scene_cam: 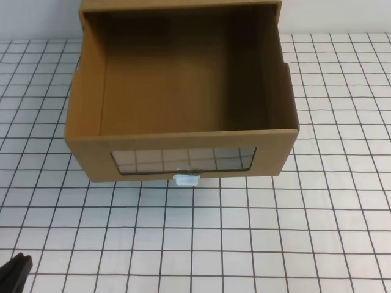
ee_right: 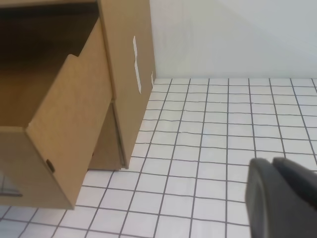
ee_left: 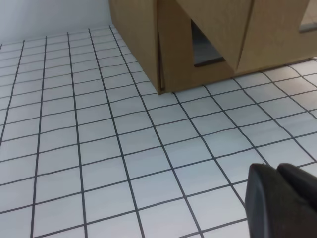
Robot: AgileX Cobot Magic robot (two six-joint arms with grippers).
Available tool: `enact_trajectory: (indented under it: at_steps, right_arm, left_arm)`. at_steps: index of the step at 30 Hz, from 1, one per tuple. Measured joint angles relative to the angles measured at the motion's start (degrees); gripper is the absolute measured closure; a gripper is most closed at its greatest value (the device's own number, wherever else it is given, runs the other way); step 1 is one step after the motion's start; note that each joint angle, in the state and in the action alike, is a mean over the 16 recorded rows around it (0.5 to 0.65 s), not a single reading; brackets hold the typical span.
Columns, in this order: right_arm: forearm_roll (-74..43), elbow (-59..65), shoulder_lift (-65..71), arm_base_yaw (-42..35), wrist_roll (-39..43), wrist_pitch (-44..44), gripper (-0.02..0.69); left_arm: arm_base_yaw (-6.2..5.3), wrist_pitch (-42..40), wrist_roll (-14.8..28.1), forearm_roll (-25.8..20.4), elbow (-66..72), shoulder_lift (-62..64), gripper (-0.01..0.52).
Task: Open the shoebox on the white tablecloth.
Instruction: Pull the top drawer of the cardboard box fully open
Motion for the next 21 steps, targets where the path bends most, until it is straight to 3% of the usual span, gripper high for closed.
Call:
enact_trajectory:
  at_steps: [10, 21]
  right_arm:
    - [-3.1, 1.8, -0.8, -2.4, 0.5, -0.3, 0.678]
    - [-5.3, 14.7, -9.8, -19.8, 5.1, -11.4, 0.678]
  left_arm:
    - [0.0, 0.0, 0.0, 0.0, 0.0, 0.0, 0.516]
    - [0.0, 0.0, 0.0, 0.0, 0.0, 0.0, 0.516]
